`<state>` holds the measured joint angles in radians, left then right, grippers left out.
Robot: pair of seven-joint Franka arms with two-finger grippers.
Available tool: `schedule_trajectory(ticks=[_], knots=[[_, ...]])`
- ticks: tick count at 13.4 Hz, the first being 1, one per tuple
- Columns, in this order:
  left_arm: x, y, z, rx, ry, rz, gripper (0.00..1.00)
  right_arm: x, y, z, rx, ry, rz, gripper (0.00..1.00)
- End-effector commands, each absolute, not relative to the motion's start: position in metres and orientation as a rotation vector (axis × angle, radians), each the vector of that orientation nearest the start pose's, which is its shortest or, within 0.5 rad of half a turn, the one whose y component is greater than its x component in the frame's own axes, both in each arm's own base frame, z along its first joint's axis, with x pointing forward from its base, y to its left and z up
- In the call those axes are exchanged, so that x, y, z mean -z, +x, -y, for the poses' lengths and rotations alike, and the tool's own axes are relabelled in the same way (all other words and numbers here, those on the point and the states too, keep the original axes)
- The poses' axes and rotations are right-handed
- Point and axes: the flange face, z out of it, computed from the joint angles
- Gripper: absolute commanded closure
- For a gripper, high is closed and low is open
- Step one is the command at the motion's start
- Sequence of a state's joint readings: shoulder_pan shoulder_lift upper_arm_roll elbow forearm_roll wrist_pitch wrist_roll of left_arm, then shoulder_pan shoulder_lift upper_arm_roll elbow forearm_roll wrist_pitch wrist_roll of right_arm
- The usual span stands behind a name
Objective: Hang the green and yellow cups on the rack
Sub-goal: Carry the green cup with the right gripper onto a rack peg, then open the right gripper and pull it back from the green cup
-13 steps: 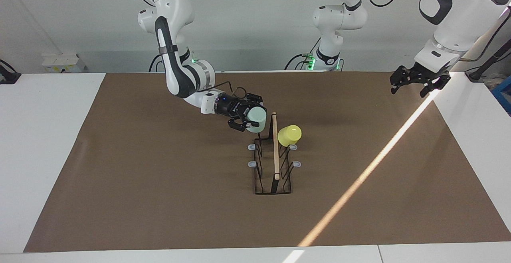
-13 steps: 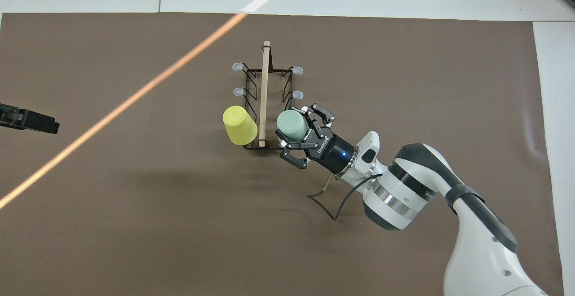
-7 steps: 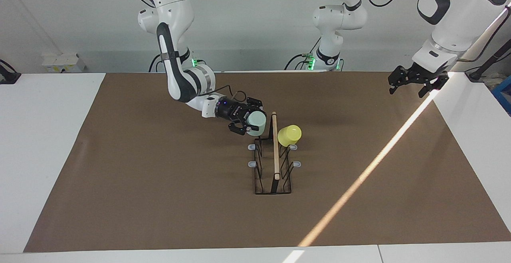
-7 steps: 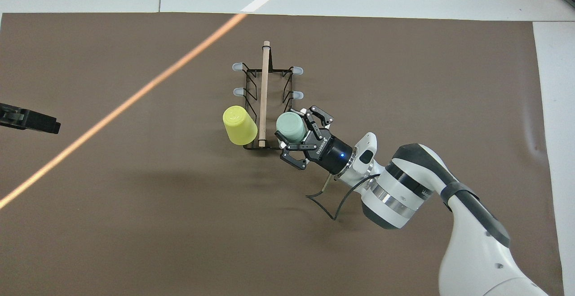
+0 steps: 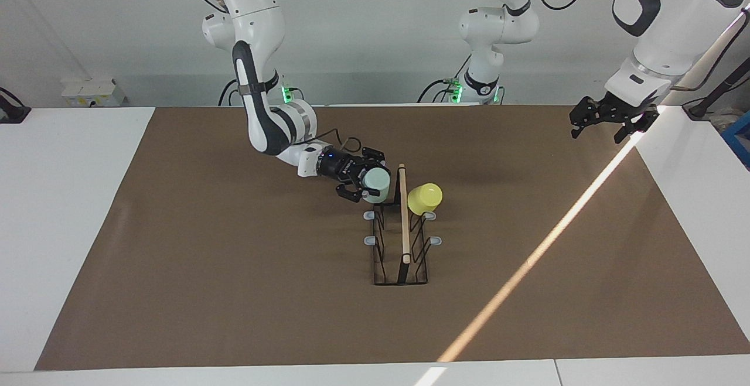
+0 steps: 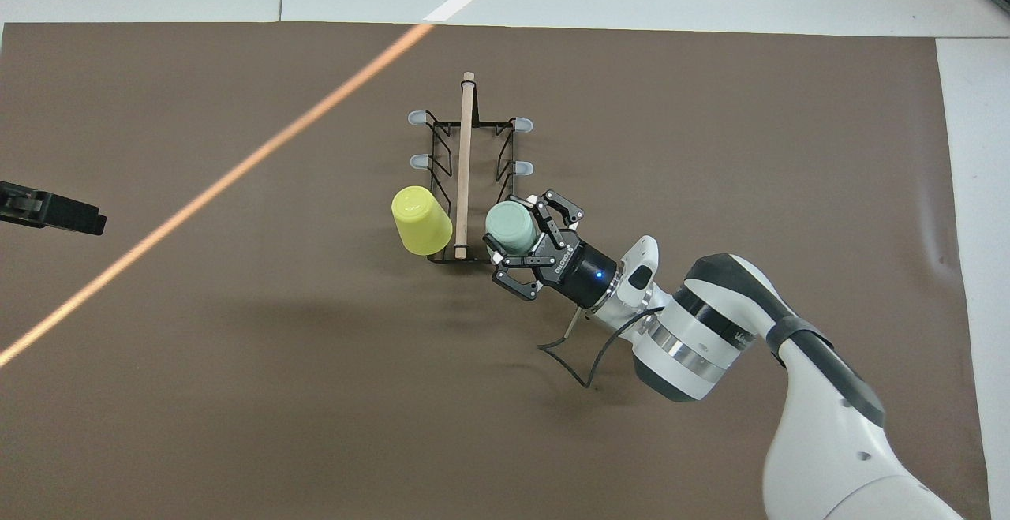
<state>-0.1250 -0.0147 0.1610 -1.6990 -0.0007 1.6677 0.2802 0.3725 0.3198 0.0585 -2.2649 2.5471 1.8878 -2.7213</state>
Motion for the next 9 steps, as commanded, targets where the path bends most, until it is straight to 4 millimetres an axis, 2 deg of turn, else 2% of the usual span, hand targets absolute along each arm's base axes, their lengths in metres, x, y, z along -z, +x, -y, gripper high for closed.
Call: schedule_trajectory(ticks=[1,5,9], knots=[[-0.583,0.546,-0.021,-0.025,-3.138,-0.400,0.00,-0.252,0.493,-0.274,1.701,-1.504,0.663,0.01],[-0.582,0.546,-0.020,-0.027,-3.138,-0.400,0.00,-0.255,0.496,-0.275,1.704,-1.496,0.668,0.00],[-0.583,0.547,-0.020,-0.022,-3.138,-0.400,0.00,-0.268,0.502,-0.279,1.702,-1.484,0.679,0.00]])
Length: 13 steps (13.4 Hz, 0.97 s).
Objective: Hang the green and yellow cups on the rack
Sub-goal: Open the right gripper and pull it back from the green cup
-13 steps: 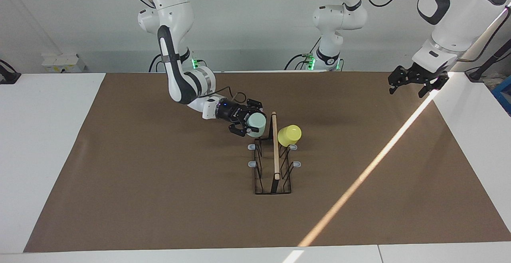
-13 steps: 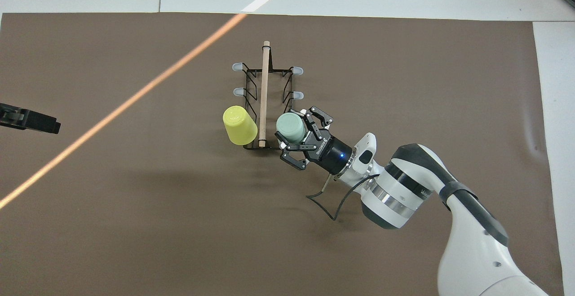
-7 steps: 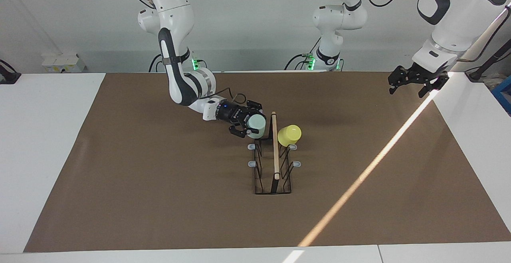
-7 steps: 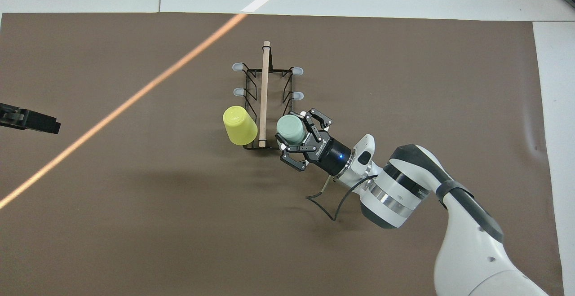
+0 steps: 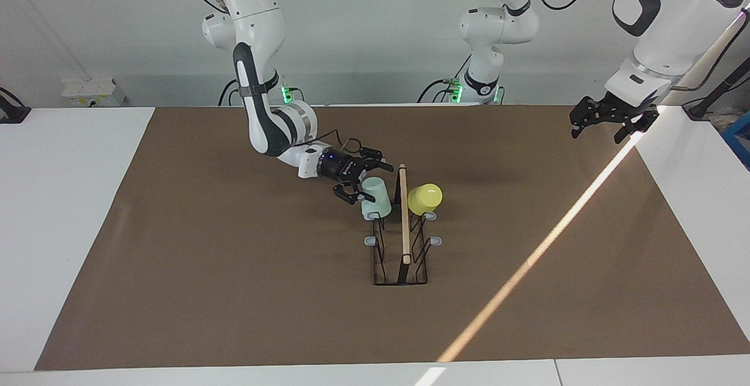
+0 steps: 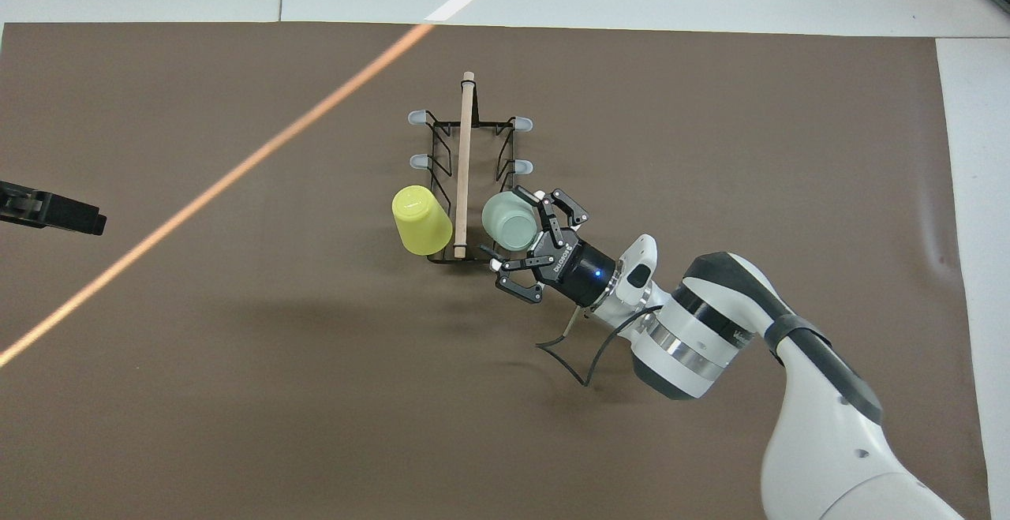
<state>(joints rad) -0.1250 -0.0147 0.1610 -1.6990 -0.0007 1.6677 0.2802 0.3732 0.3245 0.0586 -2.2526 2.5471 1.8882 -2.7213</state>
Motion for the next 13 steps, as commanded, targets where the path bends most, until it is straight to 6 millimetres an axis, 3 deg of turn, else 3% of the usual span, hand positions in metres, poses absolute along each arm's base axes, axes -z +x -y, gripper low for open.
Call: schedule_trajectory(ticks=[1,4,6,10,13], knots=[[-0.583,0.546,-0.021,-0.025,-3.138,-0.398,0.00,-0.281,0.504,-0.277,1.686,-1.505,0.685,0.00],[-0.582,0.546,-0.020,-0.027,-3.138,-0.400,0.00,-0.353,0.506,-0.259,1.609,-1.650,0.790,0.00],[-0.583,0.546,-0.021,-0.022,-3.138,-0.400,0.00,-0.391,0.520,-0.243,1.559,-1.700,0.915,0.00],[-0.583,0.547,-0.020,-0.022,-3.137,-0.402,0.00,-0.443,0.563,-0.177,1.472,-1.721,1.303,0.00],[-0.582,0.546,-0.020,-0.027,-3.138,-0.402,0.00,-0.488,0.575,-0.133,1.213,-1.778,1.528,0.00]])
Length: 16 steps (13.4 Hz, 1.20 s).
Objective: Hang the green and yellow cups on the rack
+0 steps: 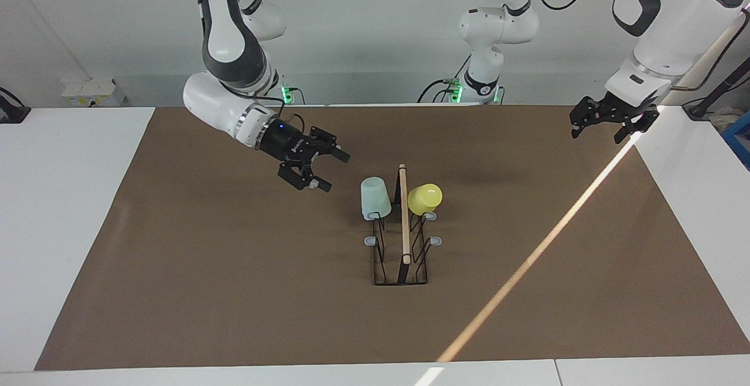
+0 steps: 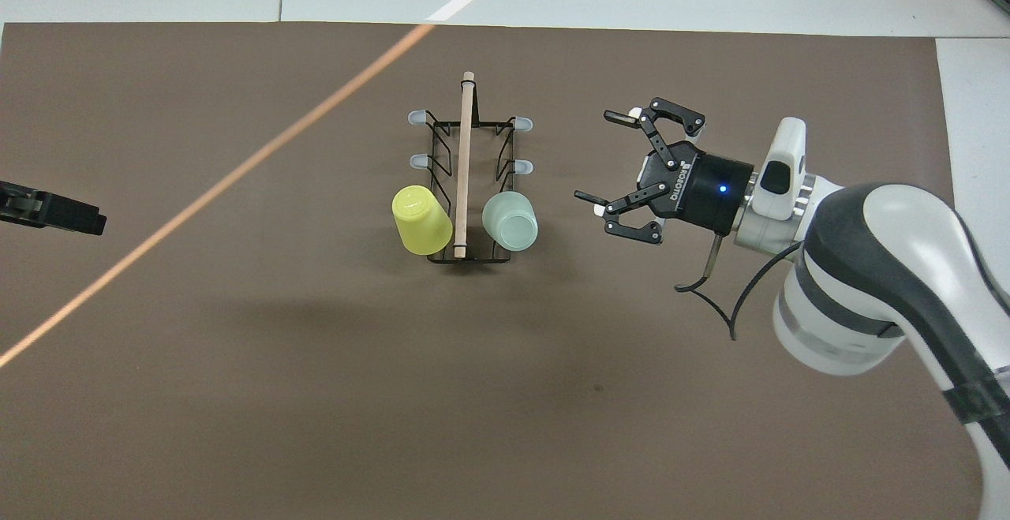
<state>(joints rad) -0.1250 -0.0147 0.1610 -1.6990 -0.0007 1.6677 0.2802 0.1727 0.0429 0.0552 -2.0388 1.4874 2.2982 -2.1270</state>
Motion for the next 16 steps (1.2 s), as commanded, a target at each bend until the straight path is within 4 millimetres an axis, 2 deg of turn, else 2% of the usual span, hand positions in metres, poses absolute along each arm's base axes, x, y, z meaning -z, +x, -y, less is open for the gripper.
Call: schedule_trajectory(ticks=[1,3,6,9,11,13,15,16], knots=[[-0.583,0.547,-0.020,-0.022,-3.137,-0.402,0.00,-0.499,0.577,-0.119,1.095,-1.792,1.609,0.00],[-0.583,0.546,-0.021,-0.022,-3.138,-0.398,0.00,-0.506,0.574,-0.094,0.888,-1.819,1.704,0.00],[-0.583,0.546,-0.021,-0.025,-3.138,-0.400,0.00,-0.504,0.560,-0.057,0.624,-1.857,1.805,0.00],[-0.583,0.546,-0.021,-0.022,-3.138,-0.398,0.00,-0.506,0.556,-0.049,0.334,-2.050,1.842,0.00],[-0.583,0.546,-0.021,-0.025,-3.138,-0.400,0.00,-0.512,0.556,-0.036,0.209,-2.249,1.728,0.00],[-0.582,0.546,-0.021,-0.027,-3.138,-0.400,0.00,-0.533,0.556,-0.023,0.119,-2.431,1.645,0.00],[-0.583,0.546,-0.020,-0.025,-3.137,-0.402,0.00,-0.554,0.552,-0.016,-0.016,-2.622,1.376,0.00],[-0.584,0.546,-0.021,-0.020,-3.137,-0.400,0.00,-0.557,0.549,-0.018,-0.082,-2.687,1.214,0.00]])
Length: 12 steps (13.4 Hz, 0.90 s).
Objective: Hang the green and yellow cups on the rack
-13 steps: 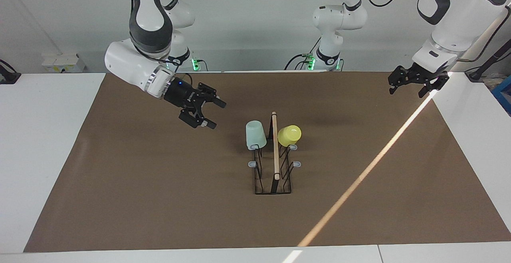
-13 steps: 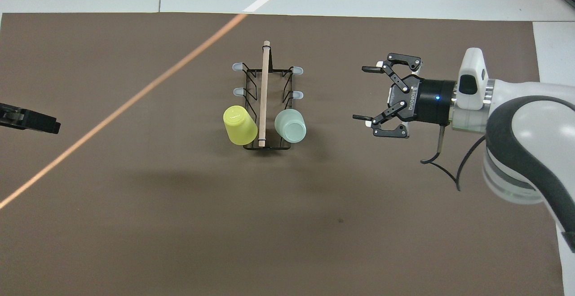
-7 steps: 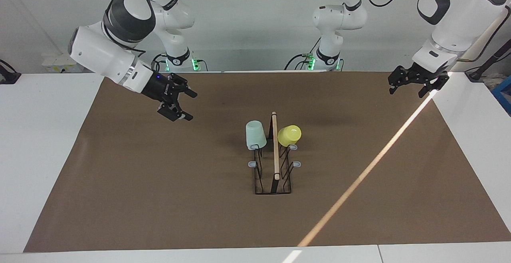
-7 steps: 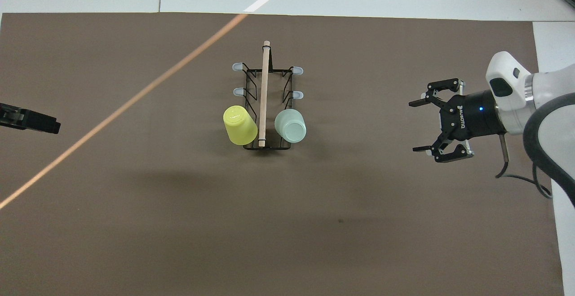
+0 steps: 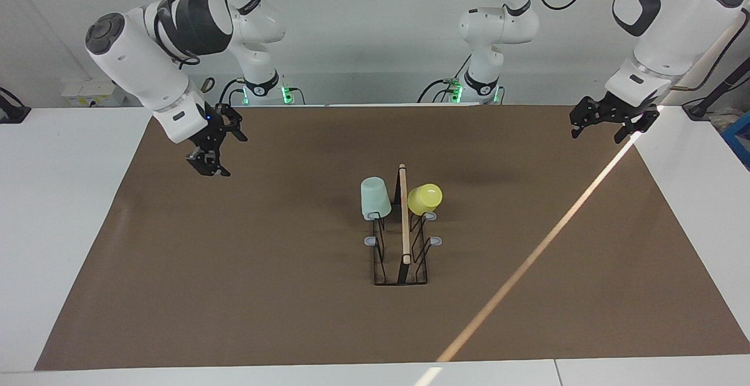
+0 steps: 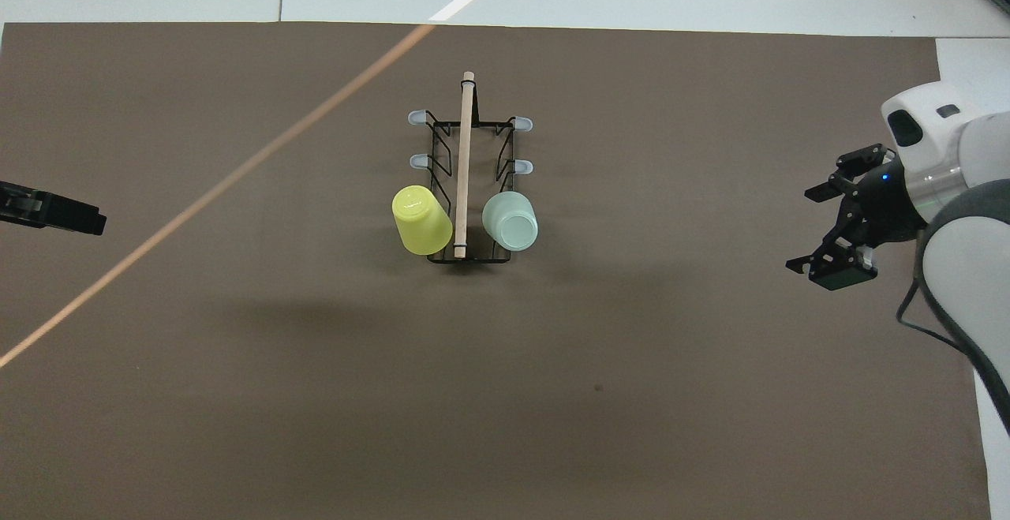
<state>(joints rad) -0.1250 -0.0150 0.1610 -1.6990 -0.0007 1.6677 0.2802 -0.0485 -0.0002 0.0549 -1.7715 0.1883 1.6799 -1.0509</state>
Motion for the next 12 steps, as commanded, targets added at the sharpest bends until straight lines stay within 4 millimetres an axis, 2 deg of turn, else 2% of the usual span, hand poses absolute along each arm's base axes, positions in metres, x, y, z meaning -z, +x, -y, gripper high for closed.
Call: schedule_trajectory(ticks=[1,3,5,7,10,12], knots=[[-0.583,0.546,-0.021,-0.022,-3.138,-0.398,0.00,-0.557,0.546,-0.020,-0.121,-2.752,1.050,0.00],[-0.582,0.546,-0.021,-0.027,-3.138,-0.398,0.00,-0.571,0.544,-0.027,-0.189,-2.848,0.741,0.00],[-0.583,0.546,-0.021,-0.022,-3.138,-0.398,0.00,-0.570,0.542,-0.030,-0.225,-2.866,0.379,0.00],[-0.583,0.546,-0.020,-0.025,-3.137,-0.405,0.00,-0.571,0.545,-0.036,-0.178,-2.885,0.333,0.00],[-0.584,0.546,-0.021,-0.022,-3.138,-0.398,0.00,-0.572,0.546,-0.023,-0.173,-2.892,0.301,0.00],[-0.583,0.547,-0.020,-0.022,-3.137,-0.405,0.00,-0.572,0.558,-0.007,-0.045,-2.992,0.248,0.00]])
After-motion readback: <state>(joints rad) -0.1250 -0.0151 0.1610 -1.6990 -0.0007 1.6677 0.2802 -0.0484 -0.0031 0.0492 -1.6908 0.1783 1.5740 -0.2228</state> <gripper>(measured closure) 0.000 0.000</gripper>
